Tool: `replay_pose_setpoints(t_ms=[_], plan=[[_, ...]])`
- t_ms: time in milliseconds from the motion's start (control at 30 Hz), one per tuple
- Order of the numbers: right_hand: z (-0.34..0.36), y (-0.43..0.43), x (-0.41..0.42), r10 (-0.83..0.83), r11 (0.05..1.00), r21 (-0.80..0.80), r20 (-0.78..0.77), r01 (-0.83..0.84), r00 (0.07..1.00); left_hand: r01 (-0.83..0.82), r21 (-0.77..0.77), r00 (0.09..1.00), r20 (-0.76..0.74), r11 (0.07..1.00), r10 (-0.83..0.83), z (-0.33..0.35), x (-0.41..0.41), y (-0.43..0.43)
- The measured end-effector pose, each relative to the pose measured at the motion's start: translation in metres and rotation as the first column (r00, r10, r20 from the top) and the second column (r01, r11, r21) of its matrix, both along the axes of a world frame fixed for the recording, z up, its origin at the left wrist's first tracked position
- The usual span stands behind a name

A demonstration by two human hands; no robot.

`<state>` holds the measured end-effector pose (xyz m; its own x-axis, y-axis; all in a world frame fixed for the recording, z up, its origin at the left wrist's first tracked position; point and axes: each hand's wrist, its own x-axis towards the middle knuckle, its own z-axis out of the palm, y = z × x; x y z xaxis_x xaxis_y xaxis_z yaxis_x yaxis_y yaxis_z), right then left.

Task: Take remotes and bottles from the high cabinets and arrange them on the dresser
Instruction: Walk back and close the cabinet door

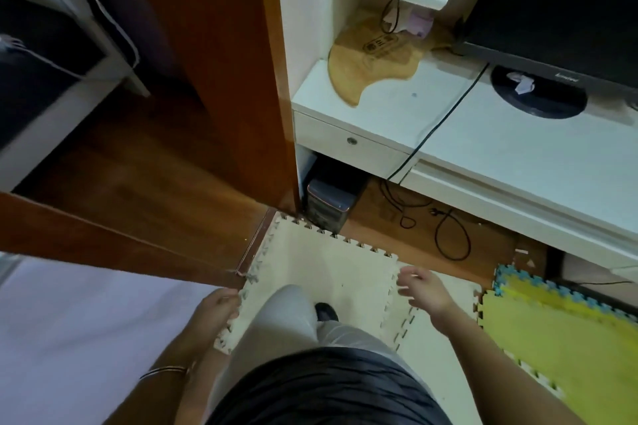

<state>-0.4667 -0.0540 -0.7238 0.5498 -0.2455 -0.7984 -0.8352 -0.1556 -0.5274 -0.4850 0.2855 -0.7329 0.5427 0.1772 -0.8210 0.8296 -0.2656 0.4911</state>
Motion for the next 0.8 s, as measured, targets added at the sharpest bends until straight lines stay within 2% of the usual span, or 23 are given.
replay_pose_setpoints(t_ms=[100,167,333,400,467,567,633,700,800], plan=[[0.008,0.002,0.026,-0.021,0.999,0.025,0.01,0.021,1.0,0.057,-0.032,0.998,0.011,0.998,-0.057,0.006,0.029,-0.005],[0.004,0.0,0.029,-0.041,0.999,0.019,-0.028,0.042,0.999,0.092,-0.037,0.995,-0.04,0.995,-0.094,-0.002,0.043,-0.001],[-0.01,-0.002,0.028,-0.071,0.996,-0.059,-0.22,0.059,0.973,0.079,0.006,0.992,-0.099,0.997,-0.078,-0.015,0.09,0.003],[-0.011,0.0,0.029,-0.047,0.998,-0.064,-0.311,0.028,0.949,0.125,-0.024,0.986,-0.111,0.992,-0.127,-0.018,0.108,0.007],[-0.009,0.004,0.038,-0.023,0.999,-0.045,-0.351,0.007,0.936,0.103,-0.083,0.986,-0.123,0.991,-0.113,-0.018,0.13,0.012],[-0.005,0.003,0.061,-0.07,0.997,-0.059,-0.308,0.055,0.949,0.119,-0.164,0.976,-0.164,0.979,-0.146,-0.021,0.159,0.014],[0.0,0.003,0.078,-0.102,0.993,-0.079,-0.238,0.085,0.966,0.116,-0.146,0.977,-0.16,0.982,-0.139,-0.01,0.177,0.004],[0.008,0.004,0.1,-0.076,0.995,-0.073,-0.142,0.066,0.987,0.126,-0.142,0.987,-0.081,0.982,-0.138,0.006,0.197,-0.013],[0.031,0.006,0.142,0.008,0.998,-0.062,0.029,-0.007,1.0,0.171,-0.115,0.981,0.115,0.978,-0.158,0.04,0.232,-0.039]])
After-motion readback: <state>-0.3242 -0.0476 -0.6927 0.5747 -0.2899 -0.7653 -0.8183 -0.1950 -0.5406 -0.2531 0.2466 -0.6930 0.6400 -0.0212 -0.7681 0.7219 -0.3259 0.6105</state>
